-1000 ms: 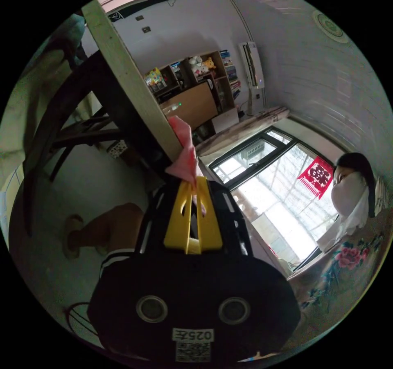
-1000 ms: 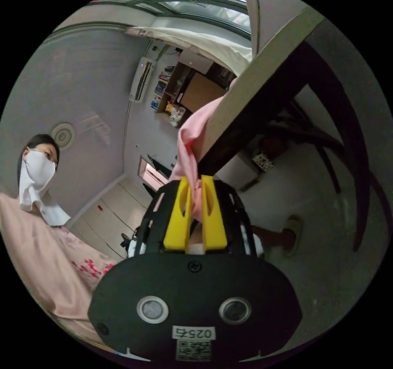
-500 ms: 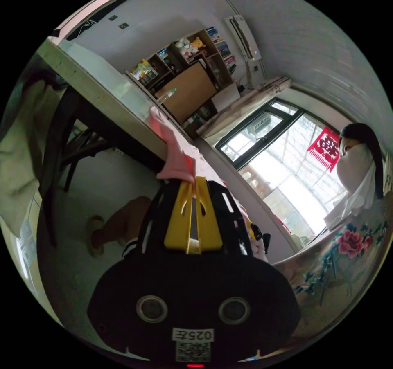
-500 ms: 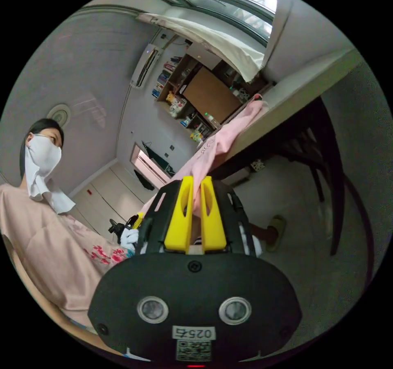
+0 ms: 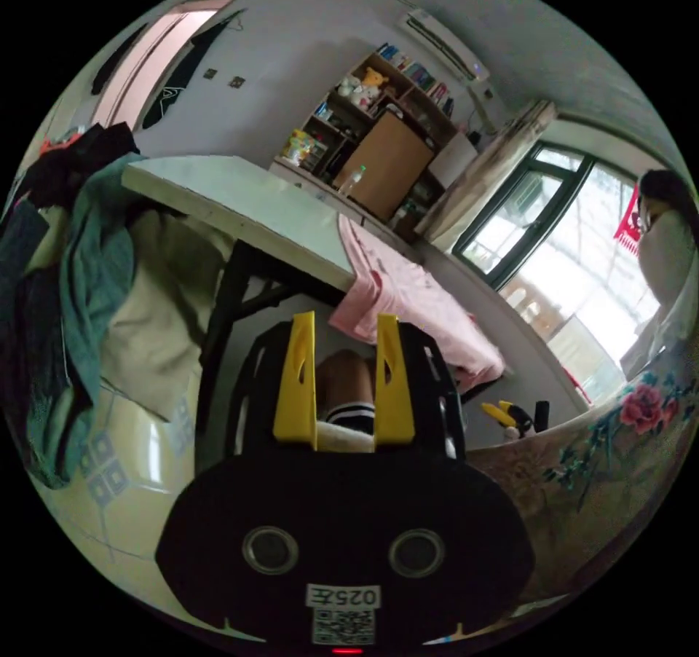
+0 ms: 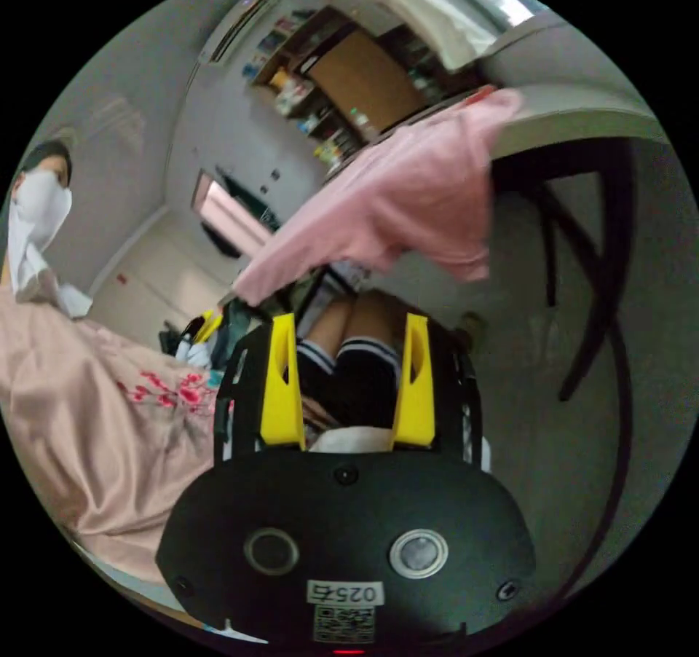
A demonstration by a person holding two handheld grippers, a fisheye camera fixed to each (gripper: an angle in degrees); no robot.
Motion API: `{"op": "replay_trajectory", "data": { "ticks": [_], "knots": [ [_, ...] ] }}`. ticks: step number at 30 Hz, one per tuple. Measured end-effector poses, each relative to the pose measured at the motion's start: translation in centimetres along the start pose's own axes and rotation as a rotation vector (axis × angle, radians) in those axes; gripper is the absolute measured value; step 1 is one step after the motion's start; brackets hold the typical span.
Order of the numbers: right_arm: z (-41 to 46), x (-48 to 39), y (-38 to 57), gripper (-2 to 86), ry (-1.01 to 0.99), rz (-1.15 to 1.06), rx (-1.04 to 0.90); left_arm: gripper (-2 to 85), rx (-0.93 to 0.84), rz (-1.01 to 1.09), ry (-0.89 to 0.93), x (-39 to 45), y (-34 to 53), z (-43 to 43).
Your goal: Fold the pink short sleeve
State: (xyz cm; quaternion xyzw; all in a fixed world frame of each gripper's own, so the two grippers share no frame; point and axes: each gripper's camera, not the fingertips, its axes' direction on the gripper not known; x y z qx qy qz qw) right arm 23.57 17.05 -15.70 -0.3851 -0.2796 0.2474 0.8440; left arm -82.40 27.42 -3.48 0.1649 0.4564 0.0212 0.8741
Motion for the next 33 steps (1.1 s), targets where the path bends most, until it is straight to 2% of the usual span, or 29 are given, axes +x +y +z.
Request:
{"op": "replay_trajectory", "data": {
  "ticks": [2,5,7,11,13,16,17,19,22,28,31,33],
  "knots": [
    [3.6,-5.9,-2.0,19.2,-0.204,-0.107,-0.046,11.5,0.0,-0.016,0.092,-0.4,0.2,3.5],
    [5.7,-14.2,-6.4,18.5,-0.298,-0.264,-0.053,14.3,0.057,-0.021,0.162,-1.1,1.2,7.3],
    [6.0,-19.0,-9.1,18.1,-0.328,-0.354,-0.05,14.7,0.075,-0.047,0.228,-2.0,1.6,9.3],
    [7.0,-29.8,-14.6,16.4,-0.238,-0.571,-0.114,14.7,0.082,-0.107,0.329,-4.1,1.9,13.6],
    [8.0,-33.2,-16.8,16.0,-0.259,-0.597,-0.16,14.1,0.076,-0.108,0.381,-4.3,1.7,15.2],
    [10.0,-37.7,-20.6,15.8,-0.283,-0.556,-0.261,9.2,0.085,-0.103,0.456,-3.7,1.2,16.0],
    [11.2,-39.5,-22.6,15.6,-0.231,-0.554,-0.33,3.5,0.087,-0.098,0.429,-3.0,1.4,15.8],
    [13.0,-42.0,-26.7,15.0,-0.168,-0.542,-0.429,-0.3,0.151,-0.089,0.492,-1.8,1.8,14.8],
    [17.9,-45.6,-35.4,14.4,-0.114,-0.447,-0.653,-1.3,0.197,-0.051,0.5,1.4,1.6,12.9],
    [30.7,-51.8,-48.6,14.0,0.248,-0.253,-0.971,-1.6,0.196,0.165,0.372,10.0,-1.2,11.3],
    [34.4,-54.7,-51.3,13.7,0.276,-0.113,-0.97,-1.6,0.161,0.275,0.339,13.4,-2.4,12.6],
    [36.0,-56.6,-51.4,13.8,0.395,-0.117,-0.987,-1.6,0.147,0.299,0.347,14.3,-2.7,13.6]
  ]
}}
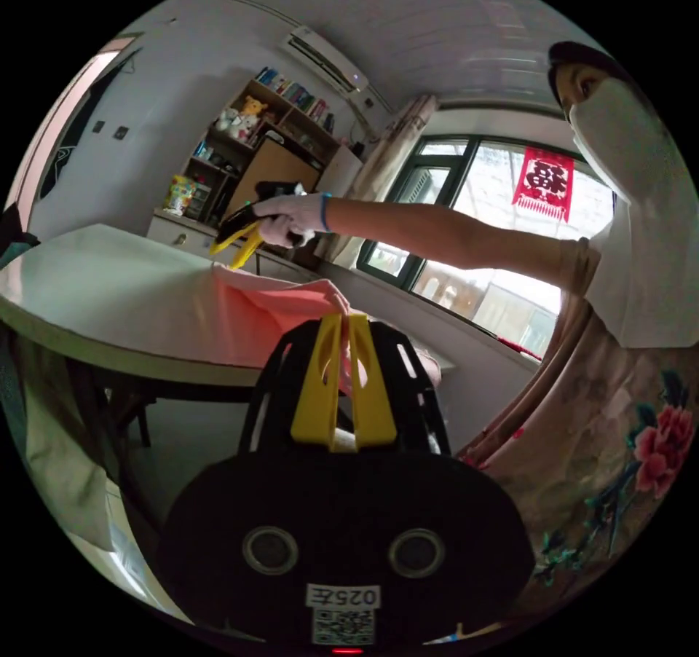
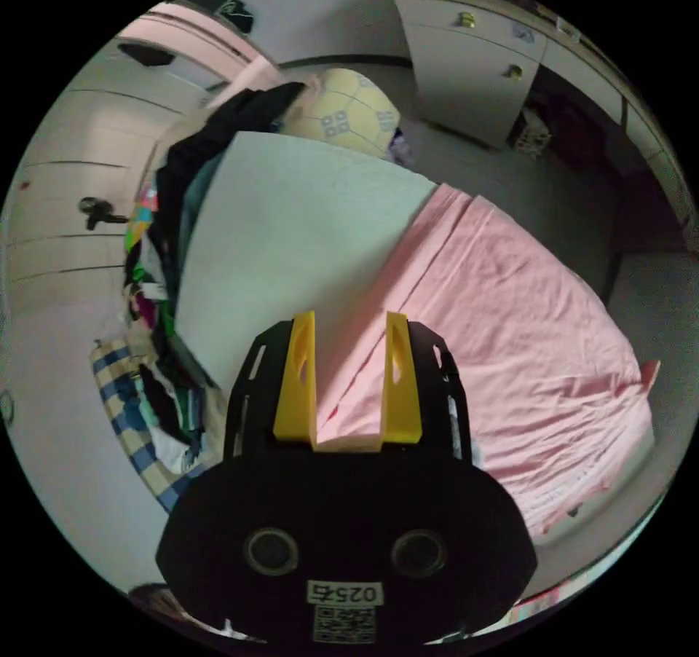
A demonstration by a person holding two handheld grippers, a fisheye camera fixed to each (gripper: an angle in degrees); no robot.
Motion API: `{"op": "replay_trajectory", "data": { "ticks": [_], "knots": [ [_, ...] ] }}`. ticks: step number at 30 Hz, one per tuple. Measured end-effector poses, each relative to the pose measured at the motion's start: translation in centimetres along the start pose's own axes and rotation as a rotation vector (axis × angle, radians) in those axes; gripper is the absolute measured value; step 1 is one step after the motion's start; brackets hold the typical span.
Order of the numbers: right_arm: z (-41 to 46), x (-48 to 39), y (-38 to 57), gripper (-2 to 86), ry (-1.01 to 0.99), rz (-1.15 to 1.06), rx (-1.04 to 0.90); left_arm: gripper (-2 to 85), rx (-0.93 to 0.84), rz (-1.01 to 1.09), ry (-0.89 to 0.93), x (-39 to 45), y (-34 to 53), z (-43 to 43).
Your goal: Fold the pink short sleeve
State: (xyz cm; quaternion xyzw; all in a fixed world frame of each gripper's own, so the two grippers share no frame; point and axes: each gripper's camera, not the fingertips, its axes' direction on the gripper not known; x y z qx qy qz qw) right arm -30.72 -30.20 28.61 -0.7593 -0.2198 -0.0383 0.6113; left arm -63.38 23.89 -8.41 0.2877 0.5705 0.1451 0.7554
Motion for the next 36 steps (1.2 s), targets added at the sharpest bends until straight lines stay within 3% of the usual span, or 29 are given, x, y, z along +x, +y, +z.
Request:
{"op": "replay_trajectory", "data": {
  "ticks": [2,4,8,15,18,21,25,29,32,36],
  "knots": [
    [-0.2,-2.6,-0.7,13.8,0.23,0.024,-0.04,-1.6,-0.015,0.013,0.008,0.2,0.1,1.2],
    [-0.6,-3.6,-1.0,13.9,0.306,0.052,-0.056,-1.7,-0.023,0.023,0.002,0.5,0.4,1.7],
    [-3.2,-5.4,-0.7,14.4,0.2,0.081,-0.032,-1.7,-0.018,0.021,0.021,0.4,1.1,2.8],
    [-5.7,-8.4,0.6,12.4,0.24,0.09,-0.042,-1.6,-0.077,0.11,0.001,1.5,1.8,4.6],
    [-6.4,-9.1,1.6,1.1,0.339,0.107,-0.055,-1.6,-0.042,0.082,0.038,0.8,2.4,4.5],
    [-6.9,-9.5,2.6,-0.3,0.349,0.076,-0.055,-1.6,-0.009,0.072,0.047,0.3,3.0,3.7],
    [-8.8,-10.4,3.5,-0.7,0.221,0.068,0.008,-1.6,0.096,0.038,0.043,-1.0,3.1,0.5],
    [-10.2,-13.7,3.7,-0.8,-0.148,-0.066,0.095,-1.6,0.266,0.053,-0.025,-1.9,2.5,-5.9],
    [-10.9,-15.2,4.6,-0.8,-0.416,-0.151,0.134,-1.7,0.286,0.106,-0.09,-1.0,1.7,-8.7],
    [-13.1,-13.4,7.2,-0.8,-0.573,-0.251,0.156,-1.7,0.248,0.174,-0.085,1.6,0.7,-7.1]
  ]
}}
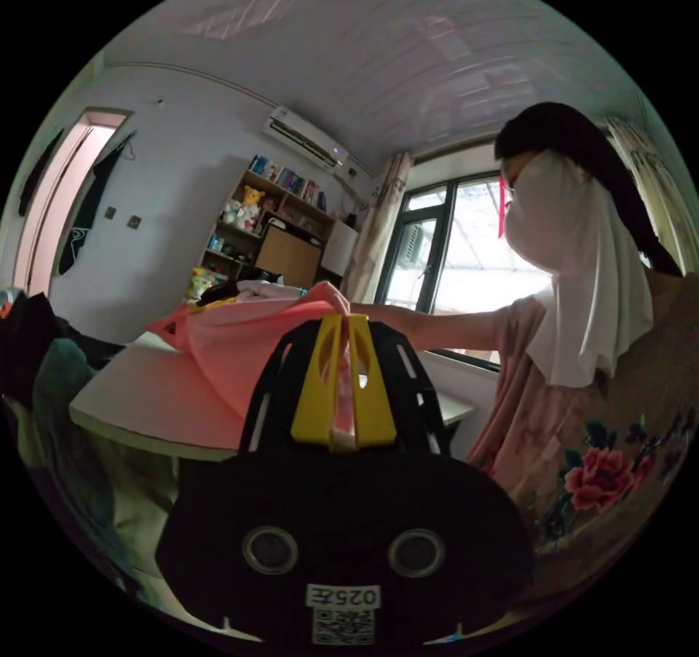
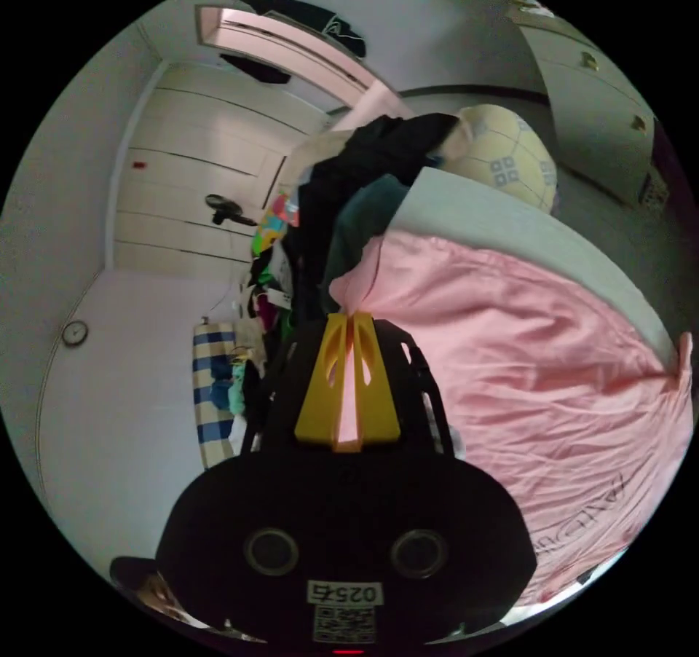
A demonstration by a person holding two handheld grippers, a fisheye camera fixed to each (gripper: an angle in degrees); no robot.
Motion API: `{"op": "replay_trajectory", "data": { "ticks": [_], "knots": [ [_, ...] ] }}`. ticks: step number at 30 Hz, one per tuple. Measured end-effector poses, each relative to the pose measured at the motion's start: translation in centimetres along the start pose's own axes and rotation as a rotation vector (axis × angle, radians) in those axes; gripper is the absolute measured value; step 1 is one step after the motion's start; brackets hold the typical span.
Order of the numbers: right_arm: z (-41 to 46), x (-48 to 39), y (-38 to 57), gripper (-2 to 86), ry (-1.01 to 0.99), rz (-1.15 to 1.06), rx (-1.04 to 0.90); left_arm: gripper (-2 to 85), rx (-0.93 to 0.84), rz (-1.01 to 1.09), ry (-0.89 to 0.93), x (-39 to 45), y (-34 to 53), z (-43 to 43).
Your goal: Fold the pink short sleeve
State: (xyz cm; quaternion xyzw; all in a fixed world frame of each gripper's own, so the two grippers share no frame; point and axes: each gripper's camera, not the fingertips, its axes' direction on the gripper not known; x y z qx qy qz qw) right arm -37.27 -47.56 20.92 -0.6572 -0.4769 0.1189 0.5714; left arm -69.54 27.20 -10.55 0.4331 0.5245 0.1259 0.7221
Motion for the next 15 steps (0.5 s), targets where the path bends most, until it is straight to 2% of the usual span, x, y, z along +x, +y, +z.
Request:
{"op": "replay_trajectory", "data": {
  "ticks": [3,6,8,11,15],
  "knots": [
    [-6.0,1.8,4.1,-0.8,0.041,-0.07,0.037,-1.6,-0.033,0.028,0.096,3.1,0.1,5.4],
    [-14.0,6.1,9.3,-0.8,0.18,-0.065,0.101,-1.6,-0.106,0.022,0.217,6.3,0.9,13.7],
    [-20.1,11.4,14.1,-0.8,0.198,-0.012,0.154,-1.7,-0.197,0.029,0.31,9.2,2.5,21.3],
    [-25.2,19.6,20.7,-0.7,0.173,0.1,0.263,-1.7,-0.345,0.036,0.338,12.7,6.3,30.7],
    [-26.2,30.6,27.0,-0.6,0.153,0.243,0.327,-1.7,-0.584,-0.022,0.34,14.8,13.7,40.5]
  ]
}}
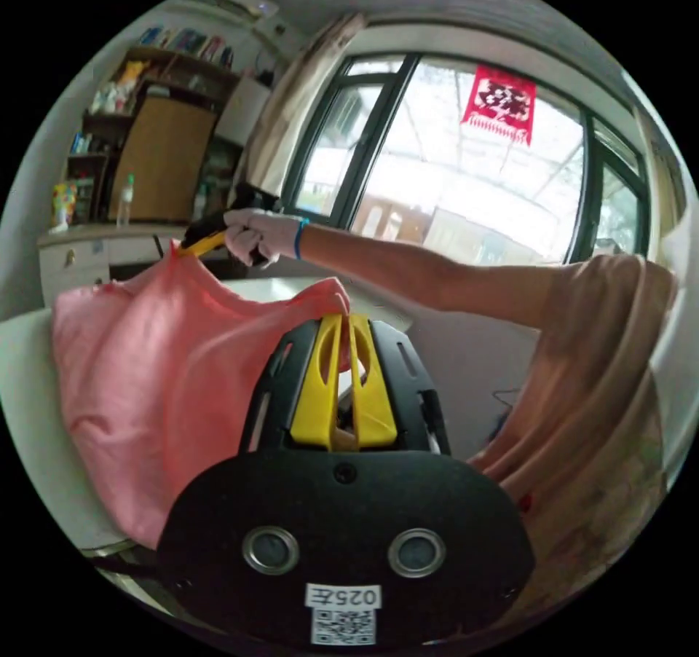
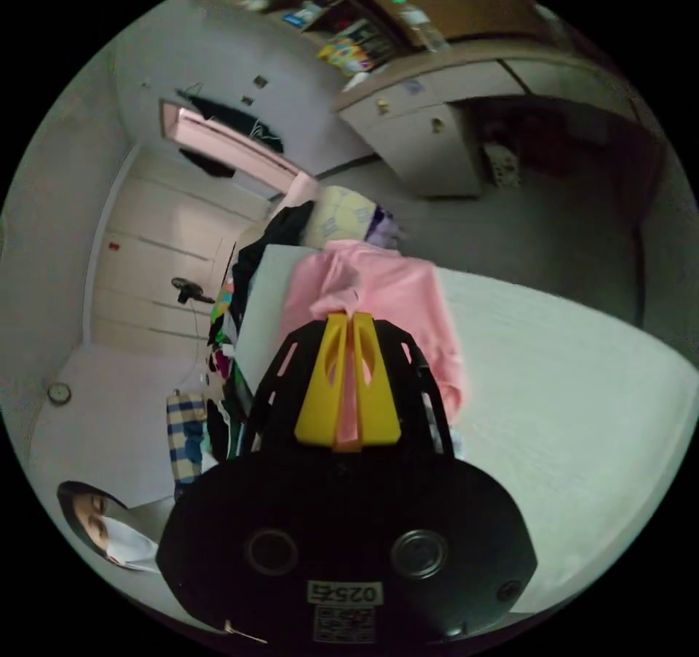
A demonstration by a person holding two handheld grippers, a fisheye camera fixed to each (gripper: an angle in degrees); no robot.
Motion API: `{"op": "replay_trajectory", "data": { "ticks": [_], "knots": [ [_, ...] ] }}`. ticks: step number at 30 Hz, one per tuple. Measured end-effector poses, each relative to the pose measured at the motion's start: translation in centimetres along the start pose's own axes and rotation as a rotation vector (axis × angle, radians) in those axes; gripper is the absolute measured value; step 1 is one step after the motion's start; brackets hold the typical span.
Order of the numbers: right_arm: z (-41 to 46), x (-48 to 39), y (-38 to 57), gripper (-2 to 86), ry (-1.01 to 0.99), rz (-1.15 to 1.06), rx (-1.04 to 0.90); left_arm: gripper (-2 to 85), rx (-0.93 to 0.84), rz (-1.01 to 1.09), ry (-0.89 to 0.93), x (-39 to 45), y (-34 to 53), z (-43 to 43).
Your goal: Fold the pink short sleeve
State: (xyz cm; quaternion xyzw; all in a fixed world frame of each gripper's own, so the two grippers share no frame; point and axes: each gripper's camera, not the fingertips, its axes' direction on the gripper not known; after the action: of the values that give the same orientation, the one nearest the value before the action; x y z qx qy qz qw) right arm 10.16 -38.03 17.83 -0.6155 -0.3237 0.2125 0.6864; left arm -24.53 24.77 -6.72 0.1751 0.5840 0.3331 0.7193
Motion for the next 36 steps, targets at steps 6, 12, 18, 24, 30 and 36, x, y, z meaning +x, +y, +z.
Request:
{"op": "replay_trajectory", "data": {
  "ticks": [6,12,18,24,30,36],
  "knots": [
    [3.6,11.1,3.1,-0.4,-0.128,0.026,0.026,-1.7,-0.123,-0.096,0.017,-1.3,4.0,9.0],
    [4.1,13.2,2.1,0.2,-0.241,-0.049,0.112,-1.5,-0.12,0.034,-0.047,3.0,3.7,9.8],
    [8.1,16.0,1.3,5.9,0.086,-0.06,0.03,4.6,-0.414,0.153,0.022,5.3,4.8,13.9],
    [8.7,12.9,4.8,13.2,0.2,-0.315,0.169,7.9,-0.298,0.141,0.108,6.9,5.1,2.1],
    [11.2,9.5,17.1,13.9,0.116,-0.491,0.226,7.7,-0.09,-0.249,-0.205,-2.0,10.0,-12.8],
    [15.1,14.9,29.1,14.5,0.222,-0.257,0.288,7.9,-0.08,-0.45,-0.373,-4.9,18.1,-22.9]
  ]
}}
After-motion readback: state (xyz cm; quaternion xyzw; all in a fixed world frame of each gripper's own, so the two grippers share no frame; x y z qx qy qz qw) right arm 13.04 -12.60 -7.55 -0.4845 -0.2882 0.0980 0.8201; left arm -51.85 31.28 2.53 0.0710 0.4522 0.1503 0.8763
